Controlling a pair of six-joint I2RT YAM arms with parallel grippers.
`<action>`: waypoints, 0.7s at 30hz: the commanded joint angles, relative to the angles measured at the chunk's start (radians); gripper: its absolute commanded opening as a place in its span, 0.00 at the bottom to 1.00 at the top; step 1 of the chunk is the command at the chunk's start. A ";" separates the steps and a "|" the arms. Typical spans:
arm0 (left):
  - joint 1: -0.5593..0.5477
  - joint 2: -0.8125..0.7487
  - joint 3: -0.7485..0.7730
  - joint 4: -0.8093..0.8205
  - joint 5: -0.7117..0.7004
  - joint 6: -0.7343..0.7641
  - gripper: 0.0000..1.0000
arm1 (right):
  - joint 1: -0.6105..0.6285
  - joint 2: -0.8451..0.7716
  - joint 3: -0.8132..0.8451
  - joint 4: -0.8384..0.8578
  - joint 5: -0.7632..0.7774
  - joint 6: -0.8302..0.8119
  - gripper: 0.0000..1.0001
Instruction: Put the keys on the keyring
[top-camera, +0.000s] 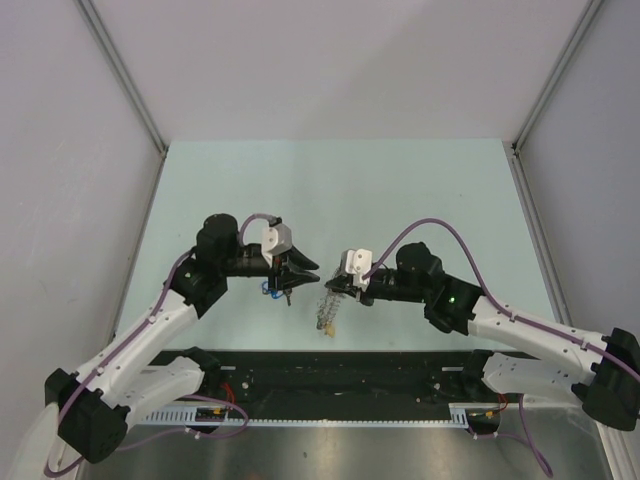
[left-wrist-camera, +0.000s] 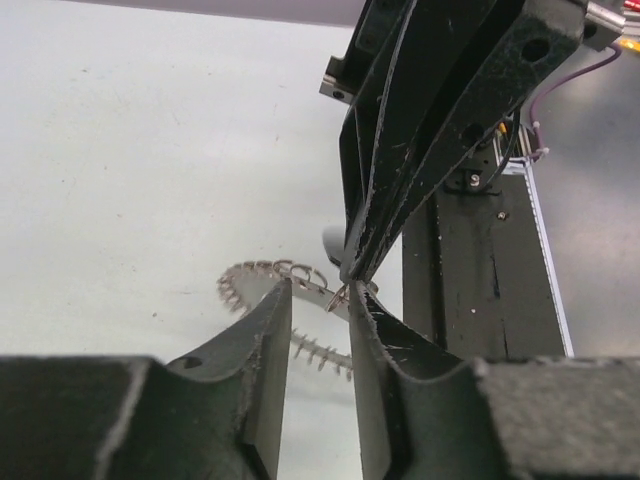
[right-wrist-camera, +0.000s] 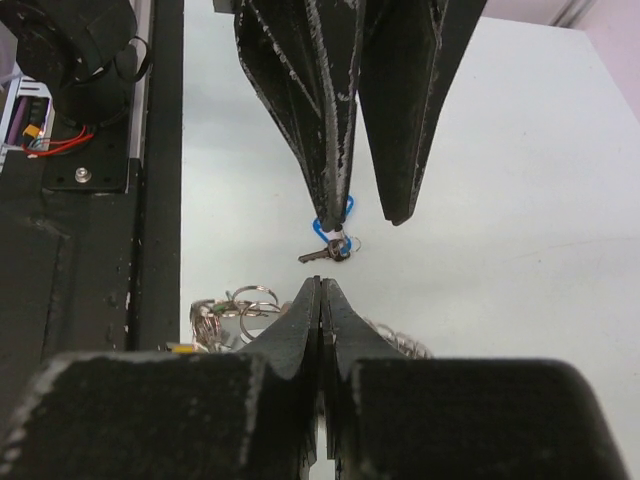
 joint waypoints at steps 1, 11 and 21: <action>0.004 -0.011 0.051 -0.078 0.029 0.093 0.36 | 0.006 0.008 0.100 -0.003 -0.029 -0.053 0.00; 0.004 0.040 0.079 -0.181 0.100 0.214 0.45 | 0.006 0.034 0.154 -0.101 -0.074 -0.106 0.00; 0.004 0.094 0.077 -0.177 0.117 0.212 0.46 | 0.006 0.049 0.183 -0.176 -0.112 -0.132 0.00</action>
